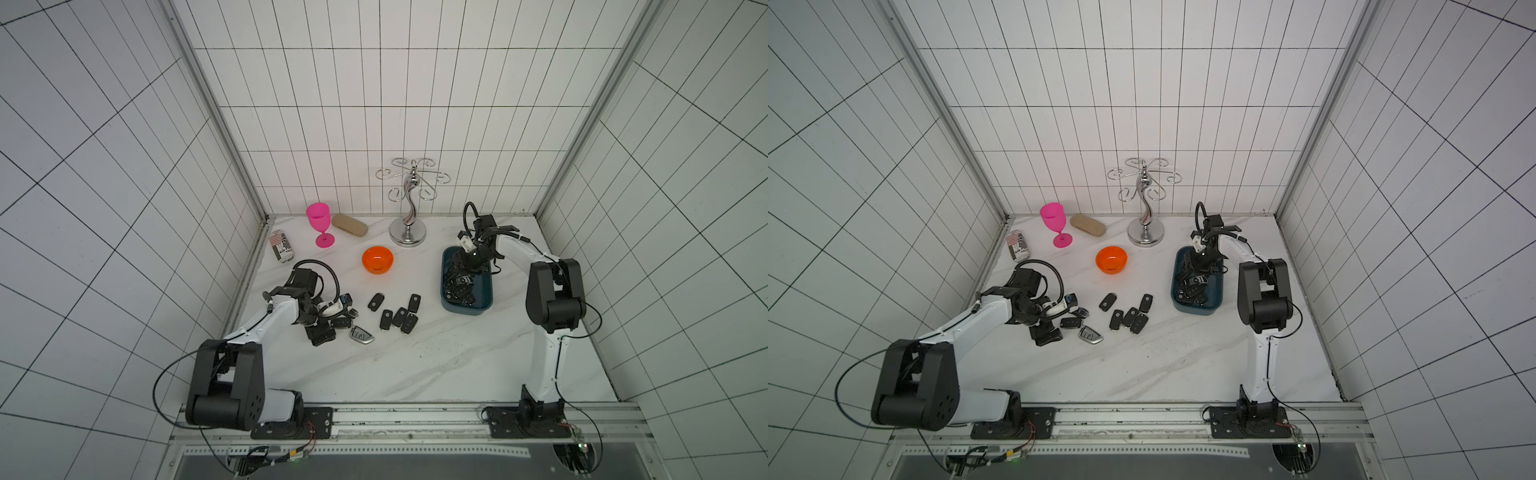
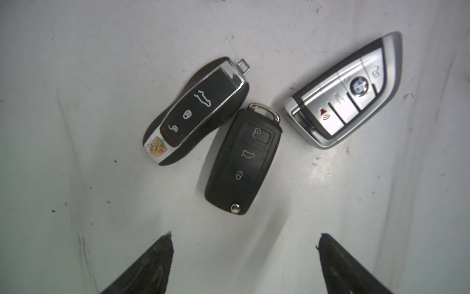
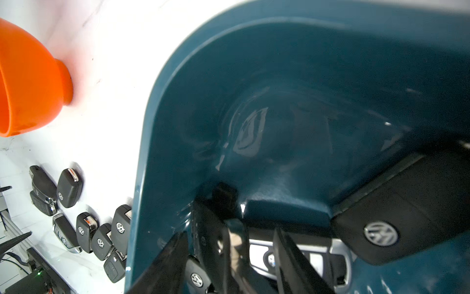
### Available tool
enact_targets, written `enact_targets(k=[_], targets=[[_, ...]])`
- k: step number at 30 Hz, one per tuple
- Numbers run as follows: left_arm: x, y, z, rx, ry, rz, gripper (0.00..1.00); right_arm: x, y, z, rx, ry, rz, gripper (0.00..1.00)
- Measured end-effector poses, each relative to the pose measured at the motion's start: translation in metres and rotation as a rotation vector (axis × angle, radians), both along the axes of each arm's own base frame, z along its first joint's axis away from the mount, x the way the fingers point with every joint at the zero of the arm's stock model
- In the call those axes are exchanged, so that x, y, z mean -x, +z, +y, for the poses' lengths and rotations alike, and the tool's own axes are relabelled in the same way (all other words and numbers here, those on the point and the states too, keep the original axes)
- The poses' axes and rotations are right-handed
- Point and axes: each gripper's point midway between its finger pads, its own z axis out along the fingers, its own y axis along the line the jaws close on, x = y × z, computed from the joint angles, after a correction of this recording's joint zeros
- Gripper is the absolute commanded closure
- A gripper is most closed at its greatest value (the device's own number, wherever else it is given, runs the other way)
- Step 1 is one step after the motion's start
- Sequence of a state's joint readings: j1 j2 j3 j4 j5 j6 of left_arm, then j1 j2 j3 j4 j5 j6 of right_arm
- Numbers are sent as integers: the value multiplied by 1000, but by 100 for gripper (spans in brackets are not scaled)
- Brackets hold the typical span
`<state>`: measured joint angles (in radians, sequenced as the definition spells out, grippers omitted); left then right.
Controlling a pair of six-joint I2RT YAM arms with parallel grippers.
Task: Place the car key into the storage box
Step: Place the car key in the storage box.
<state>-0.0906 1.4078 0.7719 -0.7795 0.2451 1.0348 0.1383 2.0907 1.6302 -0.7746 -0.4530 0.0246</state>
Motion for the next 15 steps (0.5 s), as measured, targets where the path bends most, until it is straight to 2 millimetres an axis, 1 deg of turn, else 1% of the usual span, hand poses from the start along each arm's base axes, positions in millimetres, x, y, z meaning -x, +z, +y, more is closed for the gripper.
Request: enact_targets(k=[4,7,12,15], targets=[[-7,-12,-1,-3,-35,1,15,0,0,-1,3,-3,0,41],[-9,-23,-3,-1,-56,22,16,-1,0,-4,2,-9,0,41],[-21,-24,-7,13,-79,6,20,-3,0,-11,2,-25,-1,41],[-26,-24,-8,19,-87,6,26,-4,0,-15,2,-35,-2,42]])
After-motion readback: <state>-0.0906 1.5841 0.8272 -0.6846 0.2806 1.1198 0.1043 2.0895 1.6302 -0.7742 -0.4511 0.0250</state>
